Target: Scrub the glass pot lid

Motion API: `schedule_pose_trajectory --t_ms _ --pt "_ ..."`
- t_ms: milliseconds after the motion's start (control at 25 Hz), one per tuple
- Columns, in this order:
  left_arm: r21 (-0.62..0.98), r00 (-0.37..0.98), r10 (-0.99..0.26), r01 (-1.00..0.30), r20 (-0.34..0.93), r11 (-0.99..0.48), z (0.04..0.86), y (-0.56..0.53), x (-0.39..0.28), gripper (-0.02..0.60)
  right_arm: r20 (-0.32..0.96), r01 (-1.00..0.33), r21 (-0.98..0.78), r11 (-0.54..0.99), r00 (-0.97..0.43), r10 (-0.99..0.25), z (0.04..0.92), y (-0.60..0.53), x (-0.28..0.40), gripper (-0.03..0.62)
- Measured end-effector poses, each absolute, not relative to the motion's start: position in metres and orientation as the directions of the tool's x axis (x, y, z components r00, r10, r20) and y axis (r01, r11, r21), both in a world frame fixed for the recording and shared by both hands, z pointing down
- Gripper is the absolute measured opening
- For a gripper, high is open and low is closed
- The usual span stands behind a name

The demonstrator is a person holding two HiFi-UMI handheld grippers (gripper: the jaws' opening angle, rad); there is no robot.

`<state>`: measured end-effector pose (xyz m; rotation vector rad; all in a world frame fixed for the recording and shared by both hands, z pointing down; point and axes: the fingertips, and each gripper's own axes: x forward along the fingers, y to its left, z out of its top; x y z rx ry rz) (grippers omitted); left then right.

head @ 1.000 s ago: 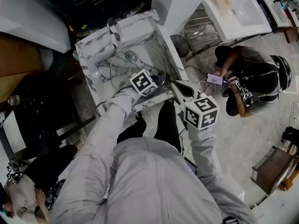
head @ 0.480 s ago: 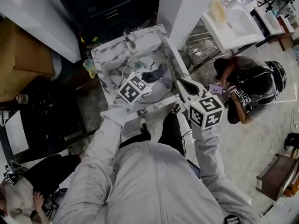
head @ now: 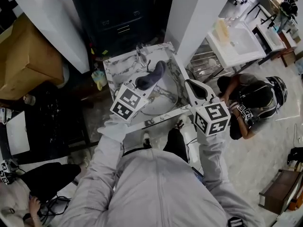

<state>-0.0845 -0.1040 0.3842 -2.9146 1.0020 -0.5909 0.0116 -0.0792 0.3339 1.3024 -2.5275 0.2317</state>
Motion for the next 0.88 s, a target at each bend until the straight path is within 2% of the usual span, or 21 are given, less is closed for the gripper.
schedule_pose_trajectory --t_ms 520,880 --pt "-0.274 0.687 -0.707 -0.657 0.167 -0.703 0.282 -0.096 -0.121 0.057 0.194 -0.797 0.148 0.586 -0.557 -0.807 0.263 -0.089 0.004 0.031" --pt "-0.308 0.650 -0.756 -0.706 0.076 -0.638 0.239 -0.090 -0.141 0.057 0.136 -0.769 0.197 0.608 -0.593 -0.794 0.236 -0.088 -0.010 0.031"
